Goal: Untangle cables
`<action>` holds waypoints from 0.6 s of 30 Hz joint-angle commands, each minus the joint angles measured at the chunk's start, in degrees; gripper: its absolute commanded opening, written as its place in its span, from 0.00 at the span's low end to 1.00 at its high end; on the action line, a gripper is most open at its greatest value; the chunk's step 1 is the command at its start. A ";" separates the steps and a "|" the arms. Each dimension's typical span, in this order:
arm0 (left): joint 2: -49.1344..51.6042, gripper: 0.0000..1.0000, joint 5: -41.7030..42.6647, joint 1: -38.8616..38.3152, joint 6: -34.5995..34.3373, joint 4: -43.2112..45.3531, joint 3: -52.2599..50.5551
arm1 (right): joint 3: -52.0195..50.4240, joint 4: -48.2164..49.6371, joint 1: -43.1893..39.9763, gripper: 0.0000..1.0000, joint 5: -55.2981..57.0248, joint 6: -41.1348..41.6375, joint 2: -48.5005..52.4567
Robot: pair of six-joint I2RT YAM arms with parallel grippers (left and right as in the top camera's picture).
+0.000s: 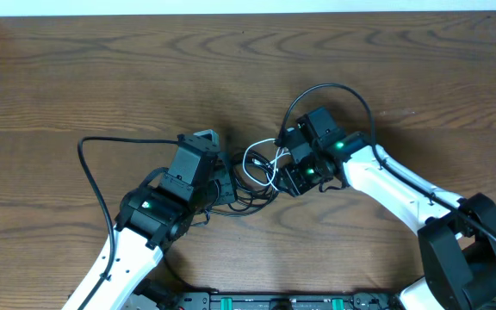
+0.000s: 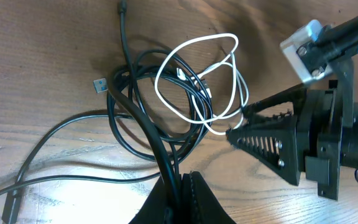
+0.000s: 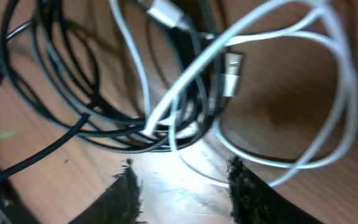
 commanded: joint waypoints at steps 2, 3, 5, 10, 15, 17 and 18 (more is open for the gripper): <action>0.28 0.08 -0.83 -0.11 -0.52 -0.07 0.04 | 0.00 0.13 3.32 0.40 -2.78 -5.27 0.59; 0.28 0.08 -0.83 -0.11 -0.52 -0.07 0.04 | 0.00 0.13 3.82 0.41 -2.19 -6.54 0.61; 0.28 0.08 -0.83 -0.11 -0.50 0.07 0.04 | 0.00 0.22 5.33 0.42 2.60 -8.50 0.81; 0.28 0.08 -0.83 -0.11 -0.52 0.07 0.04 | 0.00 3.08 7.91 0.39 15.76 -13.84 2.82; 0.28 0.08 -0.81 -0.11 -0.50 0.04 0.04 | 0.00 3.08 7.63 0.30 16.02 -17.38 4.17; 0.28 0.08 -0.83 -0.11 -0.52 0.07 0.04 | 0.00 3.28 7.65 0.30 16.02 -18.08 4.76; 0.28 0.08 -0.81 -0.11 -0.52 0.07 0.04 | 0.00 3.39 7.65 0.27 15.98 -18.08 5.18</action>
